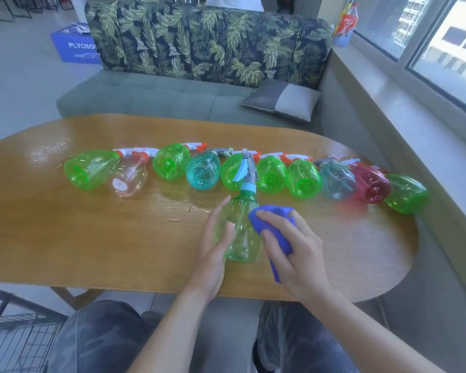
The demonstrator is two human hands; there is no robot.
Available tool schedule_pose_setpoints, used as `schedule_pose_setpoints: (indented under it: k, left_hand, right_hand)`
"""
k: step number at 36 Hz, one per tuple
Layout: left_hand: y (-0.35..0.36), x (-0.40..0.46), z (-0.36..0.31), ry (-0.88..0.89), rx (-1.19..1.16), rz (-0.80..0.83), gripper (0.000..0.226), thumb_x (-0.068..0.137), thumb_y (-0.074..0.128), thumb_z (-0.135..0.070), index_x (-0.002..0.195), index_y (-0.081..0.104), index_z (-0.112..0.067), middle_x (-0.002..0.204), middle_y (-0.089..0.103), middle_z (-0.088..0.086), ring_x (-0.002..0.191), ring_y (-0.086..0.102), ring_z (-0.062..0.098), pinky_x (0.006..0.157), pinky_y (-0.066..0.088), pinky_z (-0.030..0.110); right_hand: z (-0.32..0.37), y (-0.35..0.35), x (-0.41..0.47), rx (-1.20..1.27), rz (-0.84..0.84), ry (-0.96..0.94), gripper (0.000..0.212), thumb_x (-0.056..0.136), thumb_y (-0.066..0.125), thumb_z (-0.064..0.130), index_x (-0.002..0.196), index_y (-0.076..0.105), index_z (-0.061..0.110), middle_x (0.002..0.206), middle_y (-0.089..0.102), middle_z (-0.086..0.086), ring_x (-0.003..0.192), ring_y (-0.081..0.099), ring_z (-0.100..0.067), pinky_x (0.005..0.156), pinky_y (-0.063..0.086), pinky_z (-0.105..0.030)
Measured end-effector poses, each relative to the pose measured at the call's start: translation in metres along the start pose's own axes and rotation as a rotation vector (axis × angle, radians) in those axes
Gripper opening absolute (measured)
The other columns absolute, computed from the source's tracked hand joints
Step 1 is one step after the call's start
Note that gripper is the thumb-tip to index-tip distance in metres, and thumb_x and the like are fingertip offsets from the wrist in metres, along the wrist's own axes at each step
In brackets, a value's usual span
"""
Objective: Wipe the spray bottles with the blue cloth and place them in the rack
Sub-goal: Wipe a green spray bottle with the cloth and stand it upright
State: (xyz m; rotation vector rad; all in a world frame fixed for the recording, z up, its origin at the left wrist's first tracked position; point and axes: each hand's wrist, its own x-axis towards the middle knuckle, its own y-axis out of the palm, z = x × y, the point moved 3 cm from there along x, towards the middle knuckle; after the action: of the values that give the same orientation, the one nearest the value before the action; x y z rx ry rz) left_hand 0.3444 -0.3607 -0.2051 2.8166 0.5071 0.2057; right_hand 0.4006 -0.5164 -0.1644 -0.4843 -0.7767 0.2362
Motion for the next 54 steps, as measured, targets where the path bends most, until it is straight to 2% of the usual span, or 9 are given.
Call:
schedule_pose_setpoints:
  k: [8,16,23,31,36,41,47,51,54]
  left_hand:
    - [-0.003,0.003,0.003,-0.014,0.006,-0.016,0.065,0.089,0.074,-0.053,0.152,0.055,-0.049,0.164,0.048,-0.016,0.157,0.041,0.017,0.129,0.03,0.061]
    - [0.001,0.004,0.002,-0.025,0.034,-0.003,0.045,0.103,0.051,-0.046,0.146,0.058,-0.057,0.161,0.046,-0.03,0.156,0.033,-0.004,0.133,0.023,0.051]
    - [0.0,0.005,0.003,-0.046,0.017,-0.006,0.043,0.107,0.044,-0.048,0.146,0.06,-0.054,0.163,0.049,-0.023,0.158,0.034,0.007,0.132,0.024,0.057]
    - [-0.001,0.007,0.006,-0.043,0.012,-0.012,0.043,0.106,0.048,-0.052,0.148,0.059,-0.051,0.163,0.05,-0.02,0.158,0.036,0.01,0.131,0.025,0.058]
    - [-0.005,0.008,0.008,-0.046,-0.022,-0.029,0.049,0.104,0.051,-0.057,0.152,0.057,-0.048,0.166,0.048,-0.012,0.159,0.037,0.021,0.131,0.024,0.061]
    - [-0.005,0.006,0.006,-0.018,0.031,-0.044,0.044,0.111,0.046,-0.045,0.153,0.057,-0.04,0.16,0.05,-0.027,0.155,0.036,-0.002,0.133,0.026,0.048]
    - [-0.002,0.006,0.007,0.021,0.112,-0.011,0.048,0.108,0.04,-0.045,0.154,0.055,-0.038,0.159,0.05,-0.029,0.155,0.033,-0.004,0.134,0.02,0.047]
    - [0.001,0.006,0.007,-0.002,0.052,0.01,0.043,0.109,0.047,-0.049,0.15,0.06,-0.043,0.161,0.053,-0.019,0.157,0.039,0.009,0.132,0.025,0.055]
    - [0.004,0.006,0.006,0.003,0.089,0.002,0.038,0.113,0.045,-0.038,0.148,0.059,-0.04,0.155,0.057,-0.024,0.152,0.042,-0.002,0.131,0.028,0.042]
  right_hand:
    - [-0.009,0.007,-0.003,0.131,0.019,0.224,0.03,0.102,0.057,0.034,0.13,0.068,0.032,0.1,0.062,0.004,0.087,0.061,-0.016,0.079,0.049,-0.026]
    - [-0.005,0.008,-0.004,0.163,-0.004,0.263,0.029,0.104,0.057,0.026,0.131,0.064,0.033,0.118,0.065,0.02,0.109,0.063,-0.008,0.093,0.047,-0.019]
    - [-0.006,0.007,0.013,0.161,-0.017,0.266,0.029,0.106,0.054,0.03,0.132,0.067,0.03,0.112,0.066,0.002,0.102,0.063,-0.014,0.088,0.05,-0.028]
    - [-0.009,0.019,0.043,-0.027,0.047,0.247,0.033,0.105,0.049,0.05,0.132,0.065,0.042,0.095,0.061,0.008,0.087,0.062,-0.012,0.083,0.053,-0.039]
    - [0.001,0.026,0.018,-0.072,0.061,0.013,0.035,0.104,0.053,0.041,0.132,0.071,0.029,0.097,0.058,-0.002,0.073,0.058,-0.019,0.067,0.053,-0.039]
    - [0.004,0.021,-0.009,-0.183,0.161,-0.319,0.028,0.107,0.056,0.034,0.131,0.069,0.028,0.089,0.047,-0.001,0.07,0.047,-0.018,0.052,0.045,-0.031]
    - [0.005,0.006,-0.01,-0.258,0.27,-0.546,0.027,0.105,0.061,0.032,0.129,0.072,0.026,0.084,0.047,-0.001,0.071,0.047,-0.016,0.043,0.044,-0.033]
    - [0.007,-0.002,0.021,-0.155,0.106,-0.308,0.03,0.105,0.057,0.034,0.128,0.074,0.024,0.094,0.058,0.0,0.073,0.055,-0.016,0.059,0.052,-0.032]
    - [0.003,0.003,0.046,-0.156,0.062,-0.03,0.034,0.103,0.053,0.044,0.129,0.072,0.031,0.099,0.062,0.005,0.078,0.063,-0.019,0.073,0.055,-0.036]
